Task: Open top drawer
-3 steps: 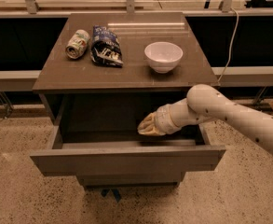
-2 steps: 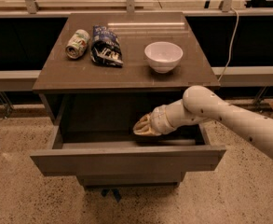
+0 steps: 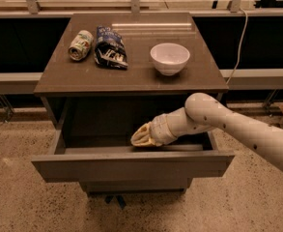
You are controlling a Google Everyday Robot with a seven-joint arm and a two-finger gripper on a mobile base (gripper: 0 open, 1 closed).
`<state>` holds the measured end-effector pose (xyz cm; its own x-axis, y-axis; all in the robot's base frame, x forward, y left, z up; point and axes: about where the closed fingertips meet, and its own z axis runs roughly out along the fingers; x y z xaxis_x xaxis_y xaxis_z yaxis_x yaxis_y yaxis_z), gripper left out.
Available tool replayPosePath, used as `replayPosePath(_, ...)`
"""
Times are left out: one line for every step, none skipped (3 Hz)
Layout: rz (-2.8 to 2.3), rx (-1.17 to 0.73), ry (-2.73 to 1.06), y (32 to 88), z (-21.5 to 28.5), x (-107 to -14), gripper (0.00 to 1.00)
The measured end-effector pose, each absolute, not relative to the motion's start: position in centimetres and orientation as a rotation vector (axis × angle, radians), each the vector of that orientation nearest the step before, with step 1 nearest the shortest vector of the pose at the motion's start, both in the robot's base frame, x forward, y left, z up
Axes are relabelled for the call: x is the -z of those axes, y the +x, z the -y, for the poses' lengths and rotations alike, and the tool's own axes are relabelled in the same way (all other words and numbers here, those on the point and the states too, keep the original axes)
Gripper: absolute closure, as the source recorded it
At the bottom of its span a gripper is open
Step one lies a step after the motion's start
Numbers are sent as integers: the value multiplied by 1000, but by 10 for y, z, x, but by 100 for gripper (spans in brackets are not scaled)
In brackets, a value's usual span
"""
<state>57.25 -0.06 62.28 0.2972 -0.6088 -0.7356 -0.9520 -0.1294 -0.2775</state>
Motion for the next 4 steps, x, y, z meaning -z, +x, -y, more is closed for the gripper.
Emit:
replayPosePath(-1355, -653, -1837, 538, -8, -643, 100)
replayPosePath(-1344, -708, -1865, 502, -14, -657, 100)
replayPosePath(-1341, -763, -1890, 469, -15, -672, 100)
replayPosePath(-1357, -734, -1868, 472, -6, -690, 100)
